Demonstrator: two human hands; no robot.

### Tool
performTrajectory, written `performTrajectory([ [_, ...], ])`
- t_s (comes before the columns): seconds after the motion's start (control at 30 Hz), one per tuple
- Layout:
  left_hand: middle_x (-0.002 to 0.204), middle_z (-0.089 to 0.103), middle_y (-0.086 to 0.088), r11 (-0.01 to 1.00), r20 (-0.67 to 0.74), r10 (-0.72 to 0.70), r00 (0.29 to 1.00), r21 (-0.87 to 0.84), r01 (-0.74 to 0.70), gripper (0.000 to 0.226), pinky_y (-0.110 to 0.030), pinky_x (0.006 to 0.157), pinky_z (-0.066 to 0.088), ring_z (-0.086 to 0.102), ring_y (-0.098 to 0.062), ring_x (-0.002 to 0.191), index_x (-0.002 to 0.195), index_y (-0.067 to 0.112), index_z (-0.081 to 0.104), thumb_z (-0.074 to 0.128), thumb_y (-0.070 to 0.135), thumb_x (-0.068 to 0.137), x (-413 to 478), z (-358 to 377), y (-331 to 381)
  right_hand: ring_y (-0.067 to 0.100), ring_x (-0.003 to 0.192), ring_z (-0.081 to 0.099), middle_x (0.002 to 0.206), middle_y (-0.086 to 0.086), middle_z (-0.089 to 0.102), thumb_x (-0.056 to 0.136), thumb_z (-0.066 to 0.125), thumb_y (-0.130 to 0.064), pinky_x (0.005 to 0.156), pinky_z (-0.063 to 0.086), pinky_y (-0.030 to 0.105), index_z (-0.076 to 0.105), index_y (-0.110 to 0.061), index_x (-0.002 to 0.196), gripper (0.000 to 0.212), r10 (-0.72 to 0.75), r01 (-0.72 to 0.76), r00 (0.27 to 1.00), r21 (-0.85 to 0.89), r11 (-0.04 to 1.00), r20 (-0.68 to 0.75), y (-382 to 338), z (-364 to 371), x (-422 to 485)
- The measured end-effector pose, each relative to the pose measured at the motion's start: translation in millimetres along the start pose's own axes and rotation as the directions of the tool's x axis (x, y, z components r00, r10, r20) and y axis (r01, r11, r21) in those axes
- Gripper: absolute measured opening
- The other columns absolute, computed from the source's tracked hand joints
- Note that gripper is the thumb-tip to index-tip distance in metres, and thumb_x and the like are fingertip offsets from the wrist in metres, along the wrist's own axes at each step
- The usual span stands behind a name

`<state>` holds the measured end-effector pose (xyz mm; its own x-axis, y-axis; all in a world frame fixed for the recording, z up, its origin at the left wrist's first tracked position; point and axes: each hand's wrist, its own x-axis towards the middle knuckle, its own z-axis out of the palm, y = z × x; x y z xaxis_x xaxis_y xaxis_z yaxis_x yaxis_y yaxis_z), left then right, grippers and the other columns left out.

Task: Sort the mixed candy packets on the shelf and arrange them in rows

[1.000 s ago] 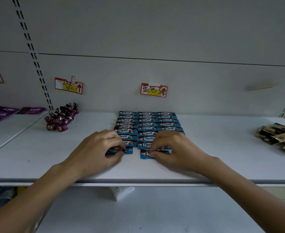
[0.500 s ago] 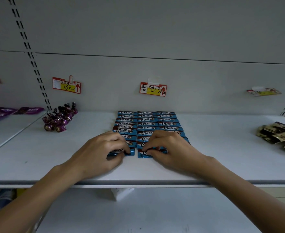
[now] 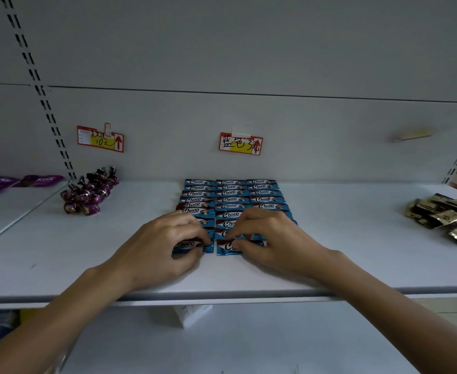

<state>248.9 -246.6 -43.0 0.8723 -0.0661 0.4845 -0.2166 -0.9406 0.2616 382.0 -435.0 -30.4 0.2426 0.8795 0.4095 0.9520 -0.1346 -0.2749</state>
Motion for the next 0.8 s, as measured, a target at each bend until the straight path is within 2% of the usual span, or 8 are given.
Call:
performTrajectory([
  [0.1,0.094,0.058,0.021,1.000,-0.005,0.012,1.000,-0.011,-0.012,0.027,-0.009,0.075,0.040,0.050,0.003,0.092,0.091,0.026,0.068,0.047,0.039,0.078,7,-1,4,0.008,0.084,0.058,0.102,-0.001,0.066,0.088,0.060,-0.025,0.075,0.052,0.025,0.070,-0.016,0.104,0.022,0.012,-0.013,0.999,-0.016,1.000,-0.033,5,-7,1],
  [0.17,0.097,0.057,0.022,0.999,-0.005,0.026,1.000,-0.019,-0.026,0.030,-0.010,0.076,0.043,0.050,0.002,0.095,0.093,0.026,0.068,0.046,0.041,0.079,16,1,7,0.008,0.081,0.058,0.100,0.001,0.067,0.088,0.063,-0.019,0.071,0.050,0.018,0.070,-0.013,0.104,0.019,0.035,-0.036,0.997,-0.026,0.999,-0.062,13,-17,-1],
  [0.23,0.098,0.054,0.023,0.999,0.006,0.041,0.999,-0.034,-0.041,0.034,-0.013,0.080,0.042,0.049,0.004,0.096,0.095,0.027,0.068,0.044,0.045,0.080,30,5,13,0.005,0.076,0.057,0.096,0.000,0.067,0.087,0.063,-0.016,0.068,0.043,0.007,0.071,-0.013,0.101,0.017,0.090,-0.094,0.989,-0.034,0.995,-0.117,26,-27,-5],
  [0.33,0.100,0.052,0.023,0.994,0.028,0.075,0.997,-0.078,-0.073,0.038,-0.013,0.083,0.039,0.047,0.005,0.096,0.100,0.028,0.067,0.042,0.048,0.078,60,15,28,-0.001,0.073,0.055,0.092,-0.004,0.066,0.087,0.063,-0.015,0.065,0.040,0.004,0.072,-0.016,0.100,0.015,0.199,-0.212,0.959,-0.044,0.976,-0.200,51,-44,-20],
  [0.47,0.105,0.054,0.018,0.983,0.085,0.119,0.989,-0.151,-0.105,0.032,-0.023,0.088,0.042,0.049,0.001,0.098,0.104,0.028,0.065,0.050,0.041,0.079,104,35,60,-0.003,0.070,0.055,0.087,-0.007,0.063,0.085,0.064,-0.010,0.067,0.040,0.005,0.072,-0.015,0.096,0.014,0.326,-0.354,0.900,-0.048,0.934,-0.289,77,-72,-57],
  [0.67,0.100,0.053,0.014,0.944,0.095,0.235,0.967,-0.259,-0.204,0.026,-0.008,0.075,0.034,0.048,0.003,0.088,0.105,0.027,0.064,0.055,0.032,0.081,150,71,112,-0.002,0.071,0.053,0.090,-0.004,0.063,0.087,0.061,-0.013,0.066,0.038,0.002,0.071,-0.015,0.099,0.016,0.517,-0.587,0.776,-0.114,0.801,-0.362,109,-114,-117],
  [0.73,0.103,0.054,0.012,0.933,0.108,0.259,0.960,-0.285,-0.220,0.025,-0.012,0.077,0.035,0.047,0.002,0.089,0.106,0.026,0.064,0.057,0.030,0.083,162,86,125,0.000,0.070,0.052,0.094,-0.002,0.064,0.087,0.061,-0.012,0.064,0.037,0.001,0.071,-0.014,0.101,0.017,0.563,-0.647,0.732,-0.132,0.751,-0.382,119,-126,-135],
  [0.8,0.106,0.053,0.011,0.925,0.140,0.277,0.951,-0.306,-0.224,0.023,-0.019,0.082,0.036,0.047,-0.001,0.093,0.109,0.026,0.062,0.060,0.025,0.086,174,100,136,0.003,0.070,0.052,0.100,0.001,0.065,0.087,0.061,-0.010,0.062,0.035,0.006,0.070,-0.012,0.102,0.018,0.591,-0.686,0.694,-0.128,0.716,-0.411,126,-137,-151],
])
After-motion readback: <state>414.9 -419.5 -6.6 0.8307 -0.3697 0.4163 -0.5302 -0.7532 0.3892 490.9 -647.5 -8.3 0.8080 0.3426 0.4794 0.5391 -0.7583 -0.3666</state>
